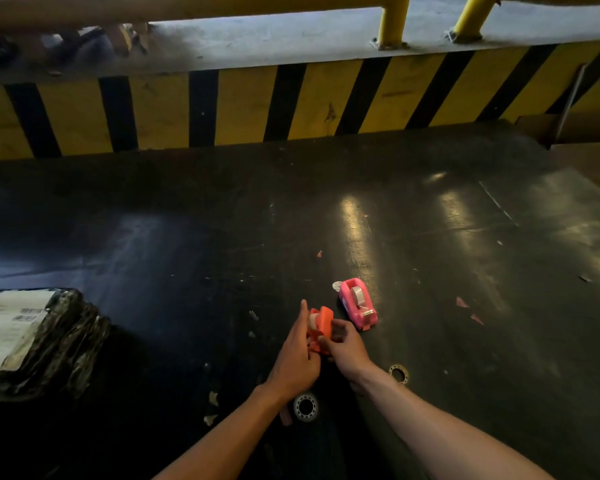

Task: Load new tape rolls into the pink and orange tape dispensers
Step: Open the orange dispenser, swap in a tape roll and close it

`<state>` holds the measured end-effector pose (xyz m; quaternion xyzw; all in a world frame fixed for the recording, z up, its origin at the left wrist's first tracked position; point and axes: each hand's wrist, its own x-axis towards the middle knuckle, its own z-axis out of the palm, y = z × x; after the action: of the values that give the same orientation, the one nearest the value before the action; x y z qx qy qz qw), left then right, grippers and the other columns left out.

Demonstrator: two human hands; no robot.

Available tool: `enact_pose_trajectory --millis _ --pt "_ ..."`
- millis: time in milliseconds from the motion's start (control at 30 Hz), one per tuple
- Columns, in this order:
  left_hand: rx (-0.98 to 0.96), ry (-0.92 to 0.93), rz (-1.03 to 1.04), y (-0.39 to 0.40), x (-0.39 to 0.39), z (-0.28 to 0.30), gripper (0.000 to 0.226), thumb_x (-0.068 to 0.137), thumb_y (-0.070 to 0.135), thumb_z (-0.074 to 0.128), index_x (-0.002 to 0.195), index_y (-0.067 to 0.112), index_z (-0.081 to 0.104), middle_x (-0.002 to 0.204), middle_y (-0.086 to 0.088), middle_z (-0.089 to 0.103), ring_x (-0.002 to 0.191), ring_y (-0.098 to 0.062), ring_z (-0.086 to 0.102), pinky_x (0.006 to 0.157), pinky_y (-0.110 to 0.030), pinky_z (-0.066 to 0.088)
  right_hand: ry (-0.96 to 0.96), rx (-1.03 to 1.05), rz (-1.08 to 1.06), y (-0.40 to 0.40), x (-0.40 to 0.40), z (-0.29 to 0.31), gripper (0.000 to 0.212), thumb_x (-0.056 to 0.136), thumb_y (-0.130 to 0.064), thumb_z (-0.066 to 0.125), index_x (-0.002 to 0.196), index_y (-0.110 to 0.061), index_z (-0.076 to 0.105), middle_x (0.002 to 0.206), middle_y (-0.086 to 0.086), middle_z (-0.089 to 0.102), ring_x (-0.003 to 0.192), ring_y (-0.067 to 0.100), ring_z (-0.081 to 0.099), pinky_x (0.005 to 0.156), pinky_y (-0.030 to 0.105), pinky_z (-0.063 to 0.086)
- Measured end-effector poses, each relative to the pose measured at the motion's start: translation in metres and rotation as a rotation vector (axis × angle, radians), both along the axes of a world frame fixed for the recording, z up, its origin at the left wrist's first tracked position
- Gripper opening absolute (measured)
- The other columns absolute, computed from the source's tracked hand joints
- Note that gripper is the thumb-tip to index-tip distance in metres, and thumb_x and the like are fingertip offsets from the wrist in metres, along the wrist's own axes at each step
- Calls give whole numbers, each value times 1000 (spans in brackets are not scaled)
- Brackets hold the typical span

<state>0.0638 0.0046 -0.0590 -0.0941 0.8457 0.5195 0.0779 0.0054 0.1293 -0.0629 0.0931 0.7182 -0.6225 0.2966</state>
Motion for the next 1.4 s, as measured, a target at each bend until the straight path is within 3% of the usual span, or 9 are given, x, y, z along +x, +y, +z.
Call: enact_pose_trajectory --millis 100,200,433,800,967,1067,1200,1300,1400 --pt "83 6 97 7 -1 5 93 89 -9 48 158 30 0 161 -4 29 143 -13 37 113 -29 41 -56 -15 -17 11 1 -4 37 90 -10 67 122 -21 51 125 8 62 107 21 64 93 41 56" --pt "43 66 244 12 -5 10 79 93 -6 51 157 27 18 147 1 42 127 -5 49 86 -9 47 -115 -83 20 22 -1 1 41 94 -4 60 129 -22 50 127 10 62 105 23 67 79 33 58" --pt "473 -185 429 12 -22 20 25 98 18 58 122 21 59 118 -6 66 102 -18 69 88 -40 60 -163 -254 115 40 -4 10 48 93 -1 60 129 -31 52 122 20 65 103 32 70 88 41 59" --pt "843 -246 681 3 -15 28 30 90 9 70 116 17 58 105 -16 72 85 -27 73 71 -42 61 -101 -267 13 45 -2 -2 49 92 -1 62 134 -25 51 128 12 60 117 32 62 99 53 53" --pt "50 -129 501 -30 1 11 34 91 19 68 122 26 55 119 -2 62 93 -14 64 57 -21 53 -176 -260 -12 56 -3 2 49 94 0 58 134 -28 51 135 12 53 122 32 55 105 53 47" --pt "-282 -163 386 -48 9 -4 37 92 22 67 126 26 54 124 -6 57 95 -11 59 63 -18 48 -184 -295 -4 58 -2 4 49 94 2 58 133 -27 52 135 14 54 120 32 57 104 52 49" --pt "-424 -218 325 -53 11 -2 39 93 28 66 129 24 54 133 -8 49 116 -22 54 91 -31 52 -193 -296 50 59 1 6 53 93 1 60 137 -27 50 136 14 52 120 32 57 106 54 47" --pt "-478 -109 278 -39 8 8 38 93 40 63 129 28 55 125 1 49 120 -21 50 94 -32 47 -167 -267 113 57 3 6 51 92 0 62 133 -29 53 134 14 56 119 31 61 103 53 50" --pt "-104 -128 207 -17 -1 22 31 97 43 56 122 25 63 114 2 65 107 -14 62 90 -29 50 -95 -208 202 53 6 6 46 92 -3 63 131 -27 54 126 18 63 113 32 66 99 54 53"
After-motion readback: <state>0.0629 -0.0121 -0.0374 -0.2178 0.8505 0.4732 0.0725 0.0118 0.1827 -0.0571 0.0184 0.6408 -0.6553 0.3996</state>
